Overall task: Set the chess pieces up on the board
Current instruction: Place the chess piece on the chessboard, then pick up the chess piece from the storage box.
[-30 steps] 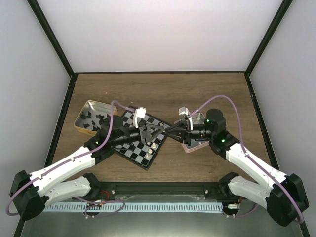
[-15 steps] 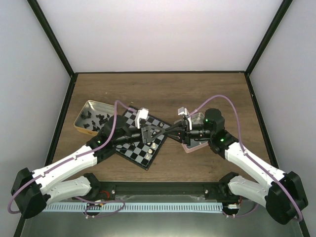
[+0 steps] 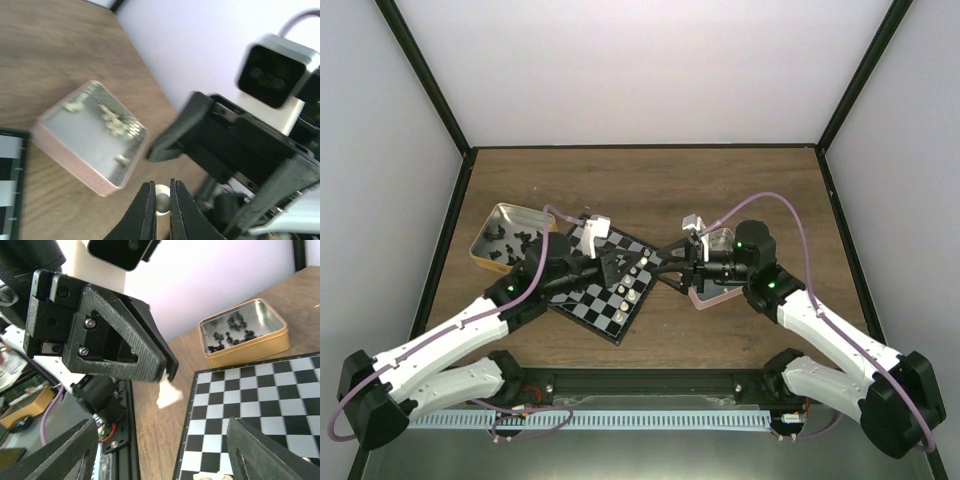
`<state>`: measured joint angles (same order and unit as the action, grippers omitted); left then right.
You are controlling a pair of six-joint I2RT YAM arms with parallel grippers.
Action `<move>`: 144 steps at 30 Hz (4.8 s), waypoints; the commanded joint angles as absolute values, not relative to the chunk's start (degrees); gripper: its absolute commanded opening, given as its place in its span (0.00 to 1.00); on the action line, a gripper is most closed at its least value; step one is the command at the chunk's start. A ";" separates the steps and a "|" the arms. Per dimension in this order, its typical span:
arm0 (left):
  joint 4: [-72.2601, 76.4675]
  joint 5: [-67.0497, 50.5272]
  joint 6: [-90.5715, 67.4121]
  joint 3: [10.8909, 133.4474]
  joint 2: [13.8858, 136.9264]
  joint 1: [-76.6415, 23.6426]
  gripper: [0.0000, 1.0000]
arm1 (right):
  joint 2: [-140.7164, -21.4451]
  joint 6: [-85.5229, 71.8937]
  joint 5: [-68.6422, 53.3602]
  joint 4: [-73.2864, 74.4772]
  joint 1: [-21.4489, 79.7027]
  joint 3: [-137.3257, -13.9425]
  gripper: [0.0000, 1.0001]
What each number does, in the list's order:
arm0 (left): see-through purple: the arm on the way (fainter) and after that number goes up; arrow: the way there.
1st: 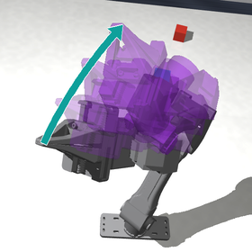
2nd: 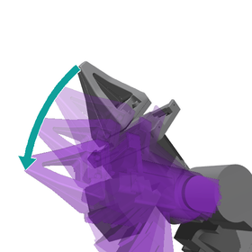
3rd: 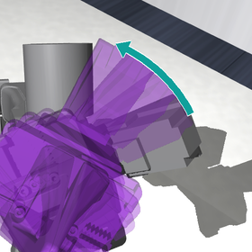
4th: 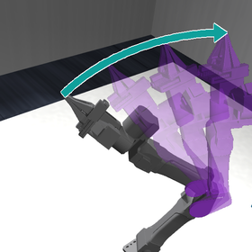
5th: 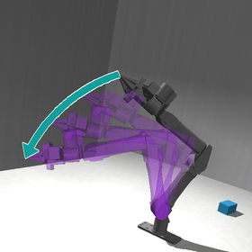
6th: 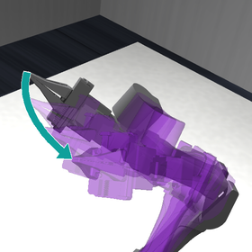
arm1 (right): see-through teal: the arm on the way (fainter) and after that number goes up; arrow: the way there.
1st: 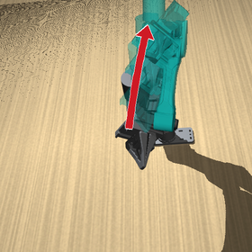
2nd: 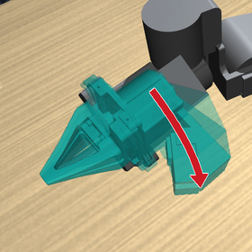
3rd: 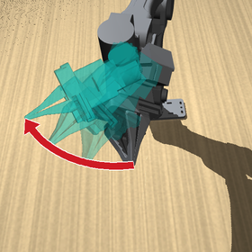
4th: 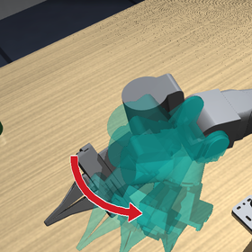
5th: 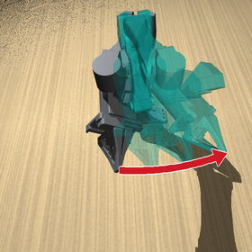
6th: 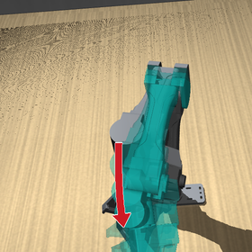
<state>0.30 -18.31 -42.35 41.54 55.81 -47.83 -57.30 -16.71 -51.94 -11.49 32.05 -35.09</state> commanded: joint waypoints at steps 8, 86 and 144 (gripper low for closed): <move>-25.84 18.70 -34.92 43.69 53.94 -47.89 0.04 | -56.62 -19.81 -23.56 -6.61 32.34 -36.55 0.75; -12.21 12.20 -34.86 33.92 77.03 -54.86 0.23 | -63.02 -22.54 -13.09 -2.79 32.34 -37.79 0.74; -22.04 21.99 -23.62 46.84 52.25 -54.41 0.59 | -97.37 -31.14 10.27 7.99 20.61 -51.14 0.18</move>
